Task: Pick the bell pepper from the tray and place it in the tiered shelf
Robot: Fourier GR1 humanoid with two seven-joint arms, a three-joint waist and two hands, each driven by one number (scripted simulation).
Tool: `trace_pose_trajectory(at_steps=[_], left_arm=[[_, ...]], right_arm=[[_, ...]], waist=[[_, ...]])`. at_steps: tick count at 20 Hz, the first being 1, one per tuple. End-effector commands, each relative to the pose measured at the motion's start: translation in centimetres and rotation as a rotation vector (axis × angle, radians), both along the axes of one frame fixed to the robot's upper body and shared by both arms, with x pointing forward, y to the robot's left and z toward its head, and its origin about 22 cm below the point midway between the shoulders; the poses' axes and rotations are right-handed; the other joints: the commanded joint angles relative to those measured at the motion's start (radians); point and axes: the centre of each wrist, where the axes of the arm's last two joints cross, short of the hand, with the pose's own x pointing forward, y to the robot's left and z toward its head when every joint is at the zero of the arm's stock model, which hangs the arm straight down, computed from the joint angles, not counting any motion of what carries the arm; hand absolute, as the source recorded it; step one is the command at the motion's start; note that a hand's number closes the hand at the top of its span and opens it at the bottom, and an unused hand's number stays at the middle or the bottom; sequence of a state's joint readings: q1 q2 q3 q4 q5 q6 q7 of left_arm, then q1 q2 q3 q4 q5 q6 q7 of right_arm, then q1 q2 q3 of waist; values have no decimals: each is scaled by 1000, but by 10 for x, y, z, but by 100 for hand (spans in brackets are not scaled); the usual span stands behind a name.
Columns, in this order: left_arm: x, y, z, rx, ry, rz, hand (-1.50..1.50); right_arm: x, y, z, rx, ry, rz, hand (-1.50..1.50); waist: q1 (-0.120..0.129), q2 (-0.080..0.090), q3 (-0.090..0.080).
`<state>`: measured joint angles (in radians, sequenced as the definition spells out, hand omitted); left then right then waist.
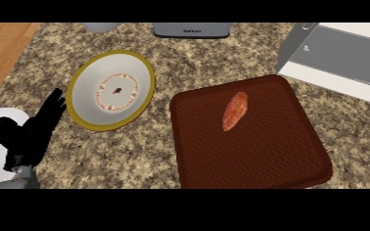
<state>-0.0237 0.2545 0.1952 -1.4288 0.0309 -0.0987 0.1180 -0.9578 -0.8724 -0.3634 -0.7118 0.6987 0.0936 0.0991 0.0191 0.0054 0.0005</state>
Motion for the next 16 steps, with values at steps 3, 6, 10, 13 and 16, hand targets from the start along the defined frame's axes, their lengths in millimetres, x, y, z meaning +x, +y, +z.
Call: trace_pose_trajectory(at_steps=[3,6,10,13,16], left_arm=[[-11,13,-2,12,13,3,0],[-9,13,-8,13,15,17,0],[-2,14,0,-4,8,18,0],[-5,20,4,13,-4,39,0],[-7,6,-4,15,10,33,0]], right_arm=[[1,-4,19,156,-77,41,-150],[-3,-15,12,295,-111,54,-150],[-13,-22,31,389,-129,97,-150],[-39,-47,43,467,-213,122,-150],[-61,-68,48,499,-292,128,-150]], waist=[[-2,-4,0],[-6,-4,0],[-16,-7,-1],[-26,-9,-1],[-25,-7,0]])
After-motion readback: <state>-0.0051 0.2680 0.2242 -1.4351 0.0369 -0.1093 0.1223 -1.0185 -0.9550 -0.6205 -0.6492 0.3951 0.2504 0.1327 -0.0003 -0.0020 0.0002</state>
